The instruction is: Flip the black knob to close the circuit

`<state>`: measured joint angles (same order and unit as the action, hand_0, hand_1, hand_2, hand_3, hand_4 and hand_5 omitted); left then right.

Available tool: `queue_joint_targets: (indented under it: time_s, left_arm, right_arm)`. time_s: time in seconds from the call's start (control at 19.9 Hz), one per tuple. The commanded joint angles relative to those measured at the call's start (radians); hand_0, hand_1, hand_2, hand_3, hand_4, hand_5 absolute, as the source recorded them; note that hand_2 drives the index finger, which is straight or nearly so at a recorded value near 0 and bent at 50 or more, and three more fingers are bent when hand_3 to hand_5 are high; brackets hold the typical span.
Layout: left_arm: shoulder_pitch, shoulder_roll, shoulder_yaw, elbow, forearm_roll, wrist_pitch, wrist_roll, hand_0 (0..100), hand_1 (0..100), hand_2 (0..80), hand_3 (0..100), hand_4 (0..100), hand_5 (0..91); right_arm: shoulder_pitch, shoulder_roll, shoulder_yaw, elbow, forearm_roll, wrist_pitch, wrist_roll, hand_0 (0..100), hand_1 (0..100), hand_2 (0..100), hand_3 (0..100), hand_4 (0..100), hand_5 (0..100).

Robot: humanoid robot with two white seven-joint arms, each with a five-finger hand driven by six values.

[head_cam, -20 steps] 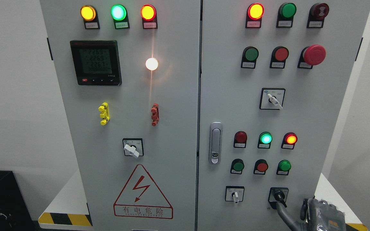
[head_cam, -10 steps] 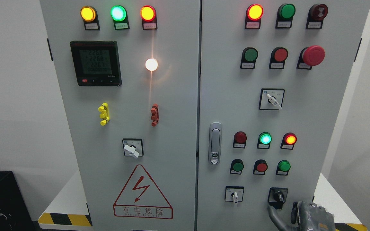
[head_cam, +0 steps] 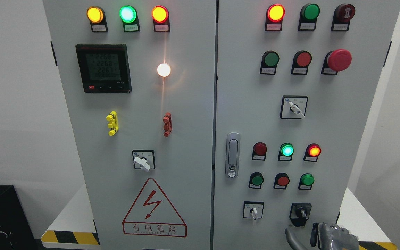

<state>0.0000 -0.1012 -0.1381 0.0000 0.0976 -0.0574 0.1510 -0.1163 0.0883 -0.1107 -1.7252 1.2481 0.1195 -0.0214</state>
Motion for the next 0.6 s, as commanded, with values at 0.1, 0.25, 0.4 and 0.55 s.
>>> queue_joint_targets:
  time_s: [0.1, 0.25, 0.4, 0.55]
  left_arm:
    - [0.023, 0.0, 0.0, -0.031, -0.001, 0.001, -0.001, 12, 56, 0.0, 0, 0, 0.0]
    - [0.023, 0.0, 0.0, -0.031, -0.001, 0.001, -0.001, 12, 56, 0.0, 0, 0, 0.0]
    - [0.023, 0.0, 0.0, -0.031, 0.001, 0.001, -0.001, 12, 56, 0.0, 0, 0, 0.0]
    - [0.023, 0.0, 0.0, -0.031, 0.001, 0.001, -0.001, 12, 56, 0.0, 0, 0, 0.0]
  right_arm:
    - [0.107, 0.016, 0.028, -0.166, -0.166, -0.011, -0.003, 0, 6, 68, 94, 81, 78]
    - [0.142, 0.04, 0.025, -0.207, -0.215, -0.012, -0.003, 0, 8, 59, 87, 77, 73]
    - [0.176, 0.041, 0.031, -0.232, -0.408, -0.011, -0.023, 0, 8, 53, 82, 73, 67]
    - [0.205, 0.039, 0.031, -0.249, -0.538, -0.011, -0.064, 0, 8, 45, 71, 65, 55]
